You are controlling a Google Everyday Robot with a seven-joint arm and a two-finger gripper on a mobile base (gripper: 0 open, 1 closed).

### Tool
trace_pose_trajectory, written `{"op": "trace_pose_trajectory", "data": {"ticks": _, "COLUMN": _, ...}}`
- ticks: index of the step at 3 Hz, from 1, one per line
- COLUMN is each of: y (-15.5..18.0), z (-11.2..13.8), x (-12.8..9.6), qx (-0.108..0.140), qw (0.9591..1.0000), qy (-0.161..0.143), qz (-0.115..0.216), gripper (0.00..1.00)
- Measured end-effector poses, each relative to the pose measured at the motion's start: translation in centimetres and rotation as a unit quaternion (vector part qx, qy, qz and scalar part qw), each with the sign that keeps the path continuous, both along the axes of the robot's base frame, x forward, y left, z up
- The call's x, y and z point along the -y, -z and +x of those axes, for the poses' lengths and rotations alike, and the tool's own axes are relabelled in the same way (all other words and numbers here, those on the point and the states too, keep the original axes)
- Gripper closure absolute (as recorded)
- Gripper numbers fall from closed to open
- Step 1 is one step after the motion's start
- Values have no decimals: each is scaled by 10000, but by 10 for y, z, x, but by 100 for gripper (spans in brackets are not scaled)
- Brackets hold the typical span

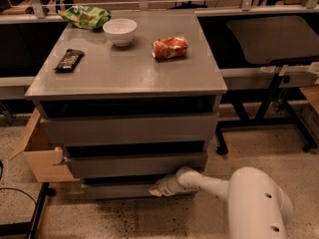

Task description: Close bottom drawer

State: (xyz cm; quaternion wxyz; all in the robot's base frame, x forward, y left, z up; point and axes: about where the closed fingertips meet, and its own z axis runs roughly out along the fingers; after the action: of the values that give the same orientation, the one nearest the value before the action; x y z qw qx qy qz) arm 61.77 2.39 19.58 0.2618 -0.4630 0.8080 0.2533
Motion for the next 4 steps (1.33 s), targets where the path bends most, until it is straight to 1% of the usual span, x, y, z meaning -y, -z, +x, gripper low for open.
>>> {"op": "trace_pose_trajectory", "data": {"ticks": 4, "y": -2, "z": 2, "x": 1, "qx": 31, "qw": 10000, "qy": -13, "qz": 10, "gripper": 100}}
